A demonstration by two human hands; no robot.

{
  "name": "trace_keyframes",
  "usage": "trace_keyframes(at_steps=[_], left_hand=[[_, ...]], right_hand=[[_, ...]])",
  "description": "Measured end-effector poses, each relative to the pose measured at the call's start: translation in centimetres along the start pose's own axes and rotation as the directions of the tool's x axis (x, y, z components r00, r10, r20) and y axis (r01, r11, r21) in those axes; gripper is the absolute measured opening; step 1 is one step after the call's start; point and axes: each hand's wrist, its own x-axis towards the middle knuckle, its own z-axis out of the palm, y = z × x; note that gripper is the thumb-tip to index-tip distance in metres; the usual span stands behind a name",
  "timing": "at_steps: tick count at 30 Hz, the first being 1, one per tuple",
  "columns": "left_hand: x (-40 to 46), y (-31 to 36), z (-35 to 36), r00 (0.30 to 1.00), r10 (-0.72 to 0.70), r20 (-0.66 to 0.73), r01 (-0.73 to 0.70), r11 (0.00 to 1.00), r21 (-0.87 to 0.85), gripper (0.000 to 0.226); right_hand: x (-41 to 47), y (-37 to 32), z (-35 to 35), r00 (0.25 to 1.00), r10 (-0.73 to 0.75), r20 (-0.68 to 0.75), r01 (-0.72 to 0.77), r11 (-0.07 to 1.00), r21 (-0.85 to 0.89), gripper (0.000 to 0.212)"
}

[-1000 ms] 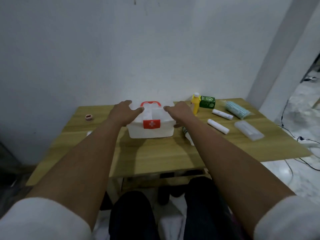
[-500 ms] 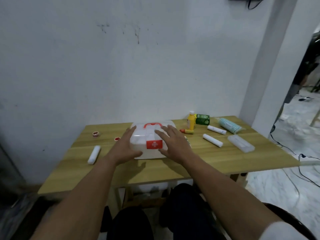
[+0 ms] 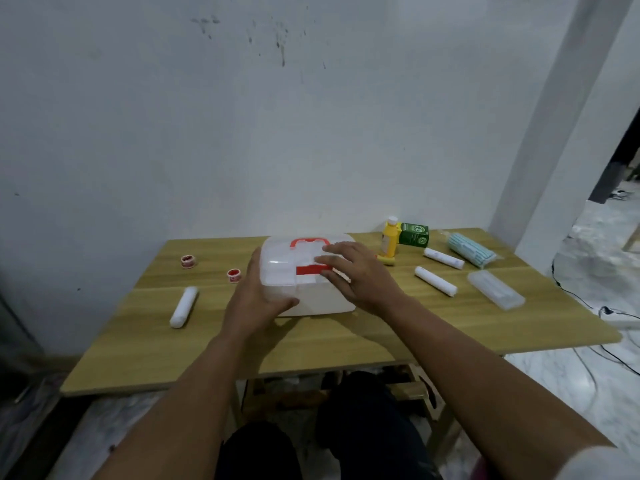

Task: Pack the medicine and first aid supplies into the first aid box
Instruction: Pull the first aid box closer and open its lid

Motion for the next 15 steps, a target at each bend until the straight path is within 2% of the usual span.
trace_keyframes(at_steps=[3, 5, 9, 12, 15], left_hand=[[0.1, -0.3, 0.2, 0.999, -0.048, -0.002, 0.048, 0.999, -0.008, 0.106], [0.3, -0.4, 0.3, 1.000, -0.022, 0.004, 0.021, 1.000, 0.020, 0.098], [1.2, -0.1, 0.2, 1.000, -0.026, -0.010, 0.027, 0.999, 0.044, 0.091], [2.0, -0.3, 0.3, 0.998, -0.066, 0.007, 0.066, 0.997, 0.045, 0.093], [2.4, -0.8, 0.6, 0.997, -0.082, -0.010, 0.083, 0.994, 0.068, 0.098]], right_hand=[[2.2, 0.1, -1.2, 0.993, 0.115, -0.008, -0.113, 0.987, 0.113, 0.033], [4.2, 0.6, -2.0, 0.973, 0.229, 0.023, -0.229, 0.954, 0.193, 0.033], [9.3, 2.8, -3.1, 0.900, 0.418, 0.124, -0.432, 0.821, 0.374, 0.021], [12.6, 4.8, -2.2, 0.800, 0.578, 0.161, -0.591, 0.713, 0.378, 0.037], [13.6, 6.2, -0.6, 0.625, 0.769, 0.135, -0.755, 0.550, 0.358, 0.065]])
